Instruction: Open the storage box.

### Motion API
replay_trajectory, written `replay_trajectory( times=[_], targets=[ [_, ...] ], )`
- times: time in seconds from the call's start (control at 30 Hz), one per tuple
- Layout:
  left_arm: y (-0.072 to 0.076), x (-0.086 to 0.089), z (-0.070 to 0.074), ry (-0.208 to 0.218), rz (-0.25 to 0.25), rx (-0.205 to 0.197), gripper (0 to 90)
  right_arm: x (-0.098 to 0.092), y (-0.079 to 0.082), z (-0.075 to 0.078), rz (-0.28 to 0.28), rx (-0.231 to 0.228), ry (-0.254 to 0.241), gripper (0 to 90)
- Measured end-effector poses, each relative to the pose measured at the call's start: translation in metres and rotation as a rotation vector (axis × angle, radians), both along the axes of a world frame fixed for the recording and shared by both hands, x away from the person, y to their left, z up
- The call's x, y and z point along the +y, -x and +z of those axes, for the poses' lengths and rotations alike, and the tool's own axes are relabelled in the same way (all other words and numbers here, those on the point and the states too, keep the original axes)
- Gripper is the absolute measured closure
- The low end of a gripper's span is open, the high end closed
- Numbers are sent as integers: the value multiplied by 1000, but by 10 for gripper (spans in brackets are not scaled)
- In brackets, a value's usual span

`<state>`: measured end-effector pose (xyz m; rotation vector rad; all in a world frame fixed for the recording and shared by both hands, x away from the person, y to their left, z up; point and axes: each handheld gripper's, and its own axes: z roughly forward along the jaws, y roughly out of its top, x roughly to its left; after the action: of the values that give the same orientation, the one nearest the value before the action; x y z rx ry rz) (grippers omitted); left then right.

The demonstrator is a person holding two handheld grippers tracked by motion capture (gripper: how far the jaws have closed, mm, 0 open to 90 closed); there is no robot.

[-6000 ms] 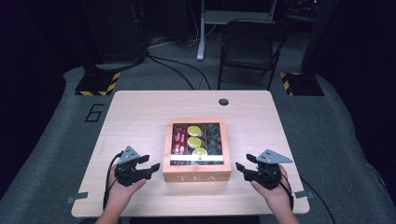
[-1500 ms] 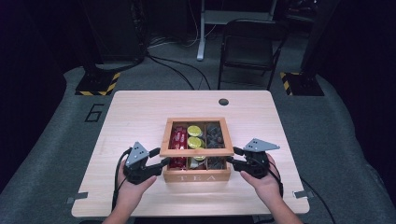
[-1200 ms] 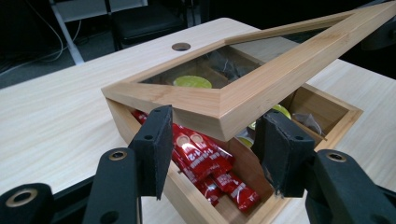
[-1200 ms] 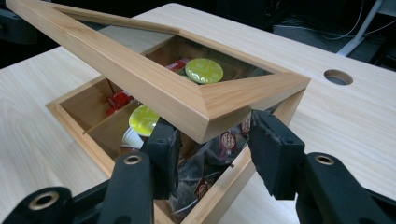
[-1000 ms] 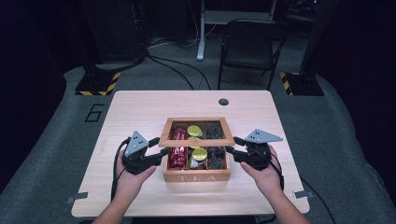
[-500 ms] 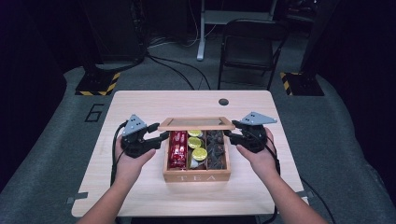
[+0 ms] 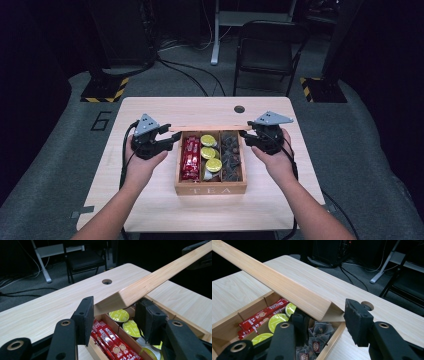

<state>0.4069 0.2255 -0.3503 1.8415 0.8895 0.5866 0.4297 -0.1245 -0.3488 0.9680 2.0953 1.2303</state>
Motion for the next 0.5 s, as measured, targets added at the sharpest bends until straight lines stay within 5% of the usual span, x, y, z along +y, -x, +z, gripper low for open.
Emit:
replay_trajectory(
  times=[0.5],
  targets=[
    [-15, -6, -3, -33, 52, -31, 574, -1, -8, 1, -3, 6, -19, 558]
  ],
)
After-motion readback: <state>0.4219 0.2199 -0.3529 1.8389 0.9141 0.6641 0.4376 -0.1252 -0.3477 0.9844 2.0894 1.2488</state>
